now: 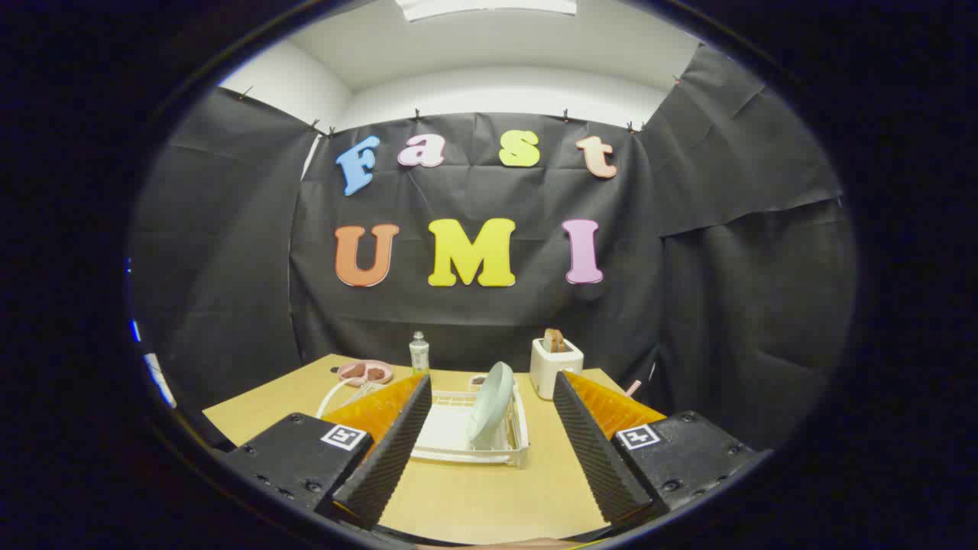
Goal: Take the plate from the dish rack, then take the spoon from the basket and place it into the plate.
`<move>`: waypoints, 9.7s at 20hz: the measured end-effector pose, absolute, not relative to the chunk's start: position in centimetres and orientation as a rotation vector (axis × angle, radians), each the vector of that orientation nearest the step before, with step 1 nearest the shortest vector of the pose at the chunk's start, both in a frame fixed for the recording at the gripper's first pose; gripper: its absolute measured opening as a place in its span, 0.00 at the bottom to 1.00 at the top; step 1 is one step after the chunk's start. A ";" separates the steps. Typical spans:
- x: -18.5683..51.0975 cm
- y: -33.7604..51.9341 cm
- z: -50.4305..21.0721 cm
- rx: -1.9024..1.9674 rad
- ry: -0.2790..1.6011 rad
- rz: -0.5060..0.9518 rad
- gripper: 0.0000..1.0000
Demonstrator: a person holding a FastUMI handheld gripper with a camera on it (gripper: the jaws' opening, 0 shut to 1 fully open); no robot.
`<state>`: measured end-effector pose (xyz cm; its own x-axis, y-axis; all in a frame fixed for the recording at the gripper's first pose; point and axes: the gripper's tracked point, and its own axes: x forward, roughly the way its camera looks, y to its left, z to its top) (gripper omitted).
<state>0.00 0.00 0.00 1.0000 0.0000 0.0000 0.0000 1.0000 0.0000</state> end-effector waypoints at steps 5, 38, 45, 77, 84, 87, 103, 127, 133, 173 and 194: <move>0.2 -0.5 0.4 -0.022 0.004 -0.007 1.00; 27.1 -0.9 -3.2 -0.187 0.730 -0.110 0.86; 31.0 -1.2 -3.5 -0.297 0.936 -0.234 0.45; 23.3 1.4 0.9 -0.465 0.621 -0.503 0.11; 13.6 0.7 -5.8 -0.108 0.672 -0.178 0.11; 10.7 -0.5 -11.0 0.040 0.714 -0.102 0.11; 10.2 -4.6 -28.7 0.377 0.862 0.030 0.11; 22.9 -22.2 -15.9 0.095 0.206 -0.007 1.00; 28.7 -25.2 -14.9 0.121 0.183 -0.029 0.99; 8.0 1.9 -8.2 0.028 -0.098 0.163 0.17; 8.2 1.7 -19.6 -0.020 0.163 0.058 0.67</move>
